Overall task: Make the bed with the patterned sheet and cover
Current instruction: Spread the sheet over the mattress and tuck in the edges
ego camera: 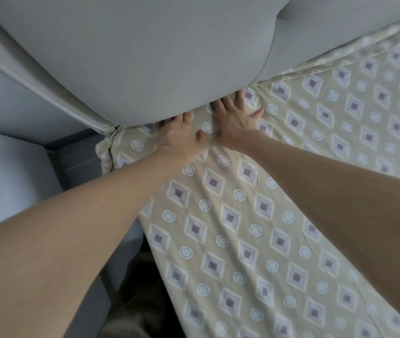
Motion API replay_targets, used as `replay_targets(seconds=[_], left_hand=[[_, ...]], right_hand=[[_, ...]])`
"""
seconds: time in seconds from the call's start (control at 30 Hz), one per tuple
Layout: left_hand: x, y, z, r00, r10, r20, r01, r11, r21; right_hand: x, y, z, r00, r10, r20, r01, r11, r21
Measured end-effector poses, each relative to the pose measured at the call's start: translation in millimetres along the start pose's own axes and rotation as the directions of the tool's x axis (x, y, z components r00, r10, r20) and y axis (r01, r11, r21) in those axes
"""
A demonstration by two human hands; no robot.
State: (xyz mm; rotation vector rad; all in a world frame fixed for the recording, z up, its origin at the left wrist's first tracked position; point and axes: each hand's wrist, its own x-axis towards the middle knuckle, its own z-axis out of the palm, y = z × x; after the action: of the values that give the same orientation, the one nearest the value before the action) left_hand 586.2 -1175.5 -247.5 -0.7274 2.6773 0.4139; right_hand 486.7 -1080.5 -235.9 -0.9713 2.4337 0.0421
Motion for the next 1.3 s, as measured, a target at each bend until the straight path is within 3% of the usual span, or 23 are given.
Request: replay_targets(seconds=[0.2,0.3,0.37,0.47,0.57,0.7,0.83,1.03,1.3], left_hand=[[-36,-13,6,0.955,0.253,-0.155,-0.229,0.96,0.159],[-31,-11,6,0.985,0.155,-0.075,-0.151,0.986,0.065],[-20,-8,2,0.996,0.075,-0.049,-0.074,0.997,0.007],[-8,-3,-6,1.0,0.019,-0.013,-0.02,0.998,-0.059],[-3,0,-14,0.997,-0.02,0.078,0.026,0.996,-0.08],[-2,0,-22,0.987,-0.048,0.155,0.056,0.997,-0.046],[-4,-2,-29,0.978,-0.062,0.198,0.06,0.998,0.014],[2,-2,-28,0.973,-0.072,0.219,0.075,0.997,-0.006],[10,-4,-23,0.978,-0.061,0.199,0.075,0.995,-0.063]], right_hand=[[8,-7,-16,0.987,0.096,0.13,-0.083,0.991,-0.102],[13,-9,-21,0.965,0.14,0.22,-0.097,0.976,-0.196],[8,-10,-16,0.985,0.1,0.139,-0.087,0.991,-0.1],[-12,-4,2,0.987,-0.001,-0.161,0.013,0.997,0.074],[-23,4,9,0.967,-0.02,-0.255,0.04,0.997,0.071],[-17,6,1,0.992,-0.066,-0.11,0.07,0.997,0.037],[0,3,-13,0.995,-0.049,0.087,0.058,0.992,-0.111],[16,8,-25,0.982,-0.079,0.171,0.12,0.961,-0.247],[22,3,-43,0.963,0.003,0.269,0.093,0.934,-0.345]])
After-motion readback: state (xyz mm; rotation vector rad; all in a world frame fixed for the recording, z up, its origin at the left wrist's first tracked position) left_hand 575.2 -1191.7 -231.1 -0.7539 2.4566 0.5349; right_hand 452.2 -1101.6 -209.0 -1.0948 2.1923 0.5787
